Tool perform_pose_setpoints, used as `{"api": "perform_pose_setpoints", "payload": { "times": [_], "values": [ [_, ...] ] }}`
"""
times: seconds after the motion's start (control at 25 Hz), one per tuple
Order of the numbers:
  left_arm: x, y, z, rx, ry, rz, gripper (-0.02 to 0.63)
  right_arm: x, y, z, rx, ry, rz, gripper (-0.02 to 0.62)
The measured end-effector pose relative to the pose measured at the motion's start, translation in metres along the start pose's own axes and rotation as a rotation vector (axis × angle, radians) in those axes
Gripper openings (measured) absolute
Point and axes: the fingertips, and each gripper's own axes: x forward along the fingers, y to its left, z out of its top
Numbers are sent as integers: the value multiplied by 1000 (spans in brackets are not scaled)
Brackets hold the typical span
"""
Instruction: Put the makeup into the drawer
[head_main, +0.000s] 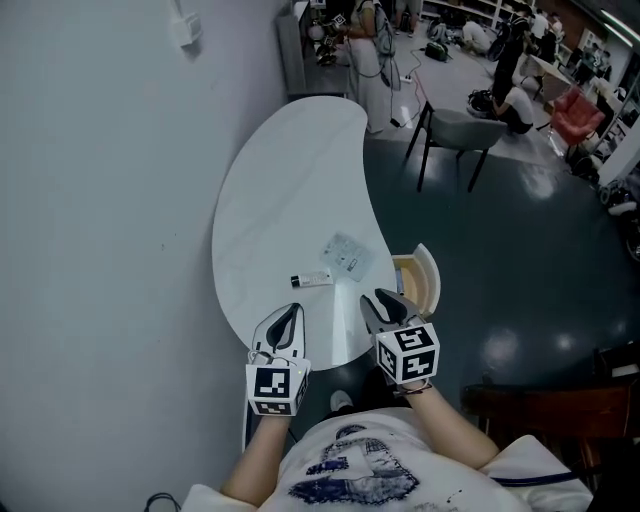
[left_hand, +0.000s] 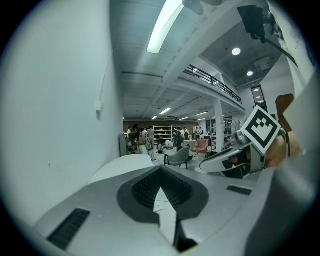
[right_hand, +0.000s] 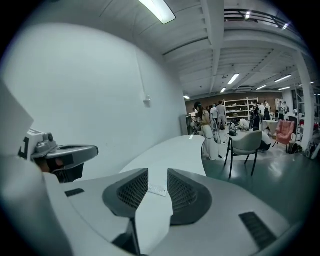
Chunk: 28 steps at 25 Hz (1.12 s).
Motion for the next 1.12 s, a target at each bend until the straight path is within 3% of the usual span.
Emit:
{"api": "perform_pose_setpoints", "payload": {
  "times": [0.44,0.8,1.12],
  "values": [
    [-29,15,20,3,-40,36,47,-20,36,29,-39,-68,50,86],
    [-35,13,22,-3,-43,32,46,-28,45,32,-52,-94,42,25],
    [-36,12,25,1,-53,43,46,-31,46,28,-49,-83,43,21]
  ]
}}
